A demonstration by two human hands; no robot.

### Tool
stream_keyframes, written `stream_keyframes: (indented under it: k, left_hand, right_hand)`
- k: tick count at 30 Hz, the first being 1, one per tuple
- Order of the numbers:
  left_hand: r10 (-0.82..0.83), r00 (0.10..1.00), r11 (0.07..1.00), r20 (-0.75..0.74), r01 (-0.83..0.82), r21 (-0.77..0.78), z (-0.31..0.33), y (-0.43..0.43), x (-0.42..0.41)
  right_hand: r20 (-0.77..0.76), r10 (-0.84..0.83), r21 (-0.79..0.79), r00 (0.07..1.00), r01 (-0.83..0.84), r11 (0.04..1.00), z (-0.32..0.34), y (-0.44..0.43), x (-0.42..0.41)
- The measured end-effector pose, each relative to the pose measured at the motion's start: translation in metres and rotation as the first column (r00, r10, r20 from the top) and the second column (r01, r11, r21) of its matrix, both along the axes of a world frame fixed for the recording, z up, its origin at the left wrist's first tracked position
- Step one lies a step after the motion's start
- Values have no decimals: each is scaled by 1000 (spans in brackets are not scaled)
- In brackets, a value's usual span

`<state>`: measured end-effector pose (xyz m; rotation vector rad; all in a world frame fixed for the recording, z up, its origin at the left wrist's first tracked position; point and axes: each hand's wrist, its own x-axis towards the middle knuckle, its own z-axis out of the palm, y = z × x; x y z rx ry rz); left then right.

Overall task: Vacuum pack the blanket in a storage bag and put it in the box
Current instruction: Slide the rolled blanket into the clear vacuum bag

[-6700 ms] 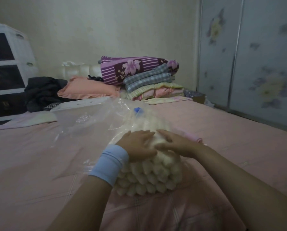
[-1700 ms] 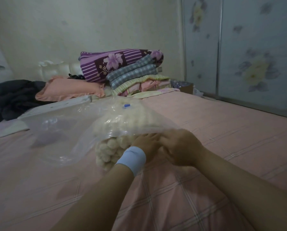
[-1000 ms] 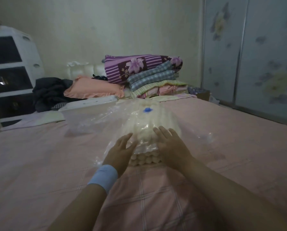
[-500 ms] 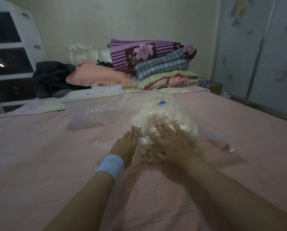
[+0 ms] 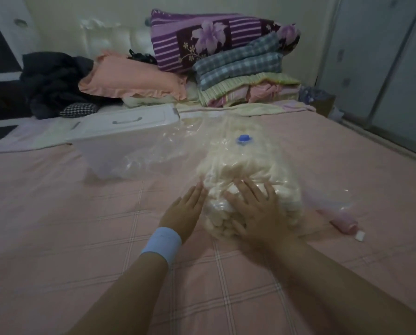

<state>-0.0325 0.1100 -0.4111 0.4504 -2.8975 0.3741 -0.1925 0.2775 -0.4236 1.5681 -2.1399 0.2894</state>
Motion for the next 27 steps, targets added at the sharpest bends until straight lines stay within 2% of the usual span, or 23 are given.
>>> stream_keyframes:
  k: [3,4,8,13,18,23,27]
  left_hand:
    - [21,969,986,246,-60,153,57,19,-3]
    - [41,944,983,327,-96,156,80,25,-7]
    - [15,905,984,425,-90,157,186,53,-35]
    - [-1,914,966,407,-103,235,326,81,-68]
    - [-20,921,961,388,-90,263,450,102,-71]
    - [40,920,951,390,-156,268,543,107,-62]
    - [82,892,967,444,-178,181,605,99,-44]
  right_hand:
    - [150,-22,101,988,7,995,26,13,8]
    - [197,-34,120,980,10,993,37,18,9]
    - [371,-126,164,920,68,984,114,39,12]
    - [592,-243,148,769,192,970,245,63,11]
    - [799,-258,118,543,279,953,357,82,0]
    - [861,-213,101,461,255,962,446,83,5]
    - [844,-192,109,500,191,975,508,72,18]
